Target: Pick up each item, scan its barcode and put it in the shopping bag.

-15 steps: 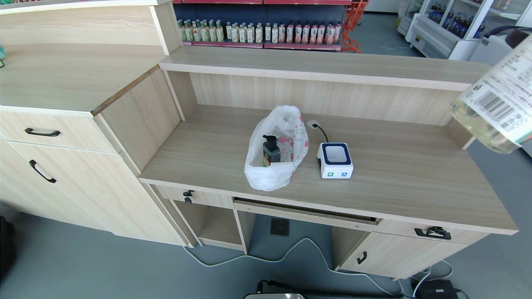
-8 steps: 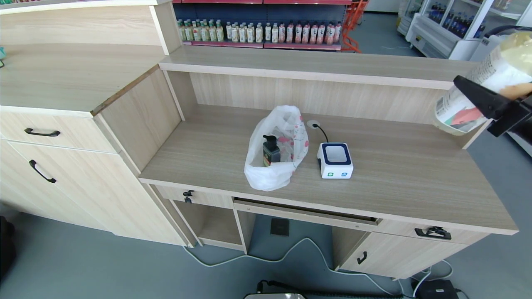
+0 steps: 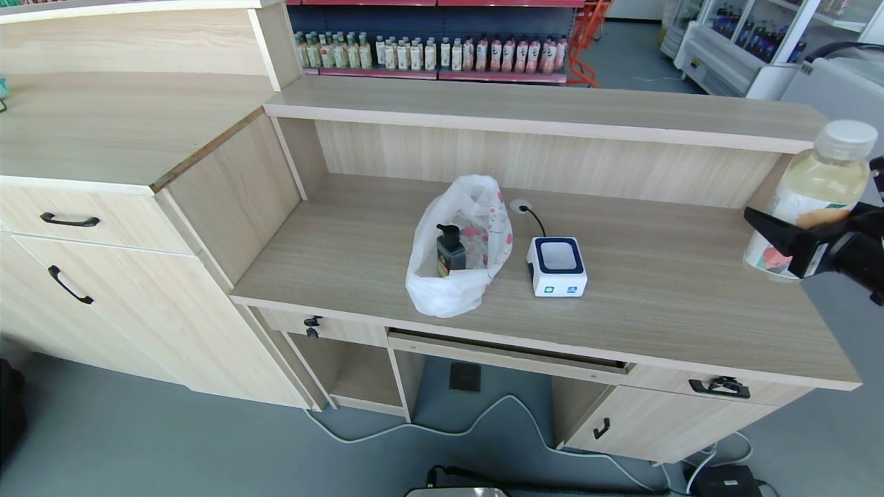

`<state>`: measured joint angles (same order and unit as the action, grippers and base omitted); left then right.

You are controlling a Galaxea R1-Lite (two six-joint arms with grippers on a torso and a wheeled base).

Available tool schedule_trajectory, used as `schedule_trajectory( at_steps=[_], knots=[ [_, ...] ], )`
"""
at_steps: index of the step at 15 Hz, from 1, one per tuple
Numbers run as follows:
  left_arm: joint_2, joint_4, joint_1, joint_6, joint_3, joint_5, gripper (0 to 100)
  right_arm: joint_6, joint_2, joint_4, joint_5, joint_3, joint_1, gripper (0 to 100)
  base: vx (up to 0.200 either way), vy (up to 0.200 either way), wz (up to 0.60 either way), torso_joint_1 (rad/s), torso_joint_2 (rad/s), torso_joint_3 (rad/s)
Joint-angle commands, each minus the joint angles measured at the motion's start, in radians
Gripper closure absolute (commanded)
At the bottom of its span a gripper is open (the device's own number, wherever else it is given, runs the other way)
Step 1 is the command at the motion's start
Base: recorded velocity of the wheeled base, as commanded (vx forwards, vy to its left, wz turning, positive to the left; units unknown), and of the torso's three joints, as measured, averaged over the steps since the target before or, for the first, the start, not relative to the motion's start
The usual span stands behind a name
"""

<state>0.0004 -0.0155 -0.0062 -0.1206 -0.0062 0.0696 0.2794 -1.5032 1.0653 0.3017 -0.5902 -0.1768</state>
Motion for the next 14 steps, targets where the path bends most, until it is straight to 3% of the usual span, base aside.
schedule_trajectory(
  at_steps=[1, 4, 8, 12, 14],
  knots=[
    [0.0, 0.0, 0.0, -0.001, 0.0, -0.001, 0, 0.001, -0.015, 0.007, -0.049, 0.001, -0.004, 100, 0.0, 0.0, 0.0, 0.0, 0.0, 0.0],
    [0.0, 0.0, 0.0, -0.001, 0.0, -0.001, 0, 0.02, -0.023, 0.004, -0.139, 0.001, -0.006, 100, 0.0, 0.0, 0.0, 0.0, 0.0, 0.0],
    [0.0, 0.0, 0.0, -0.001, 0.0, -0.001, 0, 0.1, -0.029, -0.018, -0.136, 0.004, -0.052, 100, 0.0, 0.0, 0.0, 0.0, 0.0, 0.0],
    [0.0, 0.0, 0.0, -0.001, 0.0, -0.001, 0, 0.11, -0.025, -0.093, -0.134, -0.017, -0.055, 100, 0.0, 0.0, 0.6, 0.0, 0.0, 0.004],
    [0.0, 0.0, 0.0, -0.001, 0.0, -0.001, 0, 0.107, -0.029, -0.094, -0.131, -0.031, -0.053, 100, 0.0, 0.0, 0.0, 0.0, 0.0, 0.0]
  ],
)
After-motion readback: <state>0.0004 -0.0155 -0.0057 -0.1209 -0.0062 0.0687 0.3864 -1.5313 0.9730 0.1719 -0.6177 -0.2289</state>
